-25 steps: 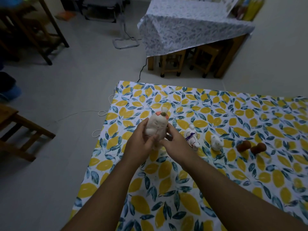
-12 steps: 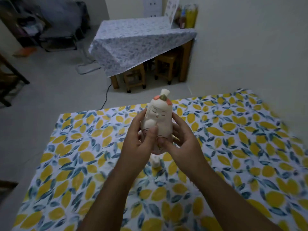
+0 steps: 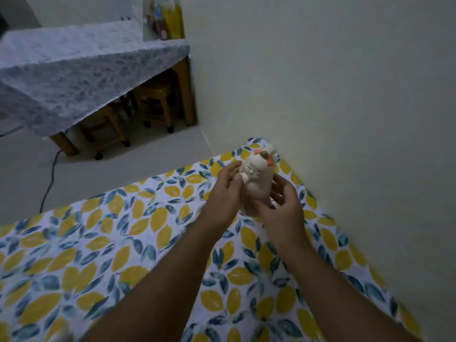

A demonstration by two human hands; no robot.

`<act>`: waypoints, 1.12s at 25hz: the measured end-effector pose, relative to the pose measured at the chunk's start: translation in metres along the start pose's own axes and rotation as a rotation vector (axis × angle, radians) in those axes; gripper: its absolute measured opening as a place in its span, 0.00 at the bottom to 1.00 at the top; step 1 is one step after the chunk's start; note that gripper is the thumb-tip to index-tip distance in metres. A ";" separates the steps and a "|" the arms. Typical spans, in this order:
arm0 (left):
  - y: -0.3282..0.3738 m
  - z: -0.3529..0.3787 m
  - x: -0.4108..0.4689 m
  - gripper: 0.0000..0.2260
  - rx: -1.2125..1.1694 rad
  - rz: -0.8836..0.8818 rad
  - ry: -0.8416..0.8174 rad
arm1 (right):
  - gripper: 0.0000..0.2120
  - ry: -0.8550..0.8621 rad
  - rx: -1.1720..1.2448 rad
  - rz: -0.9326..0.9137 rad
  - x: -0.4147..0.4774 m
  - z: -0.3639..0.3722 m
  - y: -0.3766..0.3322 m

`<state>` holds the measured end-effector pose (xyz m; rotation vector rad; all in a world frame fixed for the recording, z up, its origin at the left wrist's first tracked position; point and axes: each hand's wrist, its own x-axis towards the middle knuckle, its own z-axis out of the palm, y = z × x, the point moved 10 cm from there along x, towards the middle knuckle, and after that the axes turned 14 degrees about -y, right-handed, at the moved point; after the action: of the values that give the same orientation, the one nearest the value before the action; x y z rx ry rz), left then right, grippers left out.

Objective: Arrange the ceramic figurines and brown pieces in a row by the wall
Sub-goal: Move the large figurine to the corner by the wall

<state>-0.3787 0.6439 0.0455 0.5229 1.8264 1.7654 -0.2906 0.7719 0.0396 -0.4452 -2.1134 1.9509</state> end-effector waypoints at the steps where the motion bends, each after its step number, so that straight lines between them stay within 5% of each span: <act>1: -0.005 0.008 0.028 0.13 0.008 -0.012 -0.009 | 0.25 0.045 0.005 0.002 0.019 -0.014 0.006; 8: -0.025 0.039 0.159 0.16 0.072 -0.009 -0.122 | 0.22 0.310 -0.002 0.025 0.107 -0.073 0.055; 13: -0.046 0.039 0.185 0.16 0.077 0.007 -0.137 | 0.21 0.326 -0.018 0.034 0.123 -0.076 0.076; 22: -0.041 0.043 0.176 0.17 0.101 -0.035 -0.126 | 0.29 0.233 -0.111 0.017 0.123 -0.066 0.069; 28: -0.020 -0.004 0.079 0.22 0.410 -0.055 0.019 | 0.32 0.170 -0.534 0.105 0.067 -0.037 0.049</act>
<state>-0.4404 0.6883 0.0166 0.6042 2.2061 1.3647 -0.3359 0.8346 -0.0080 -0.7978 -2.5174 1.3100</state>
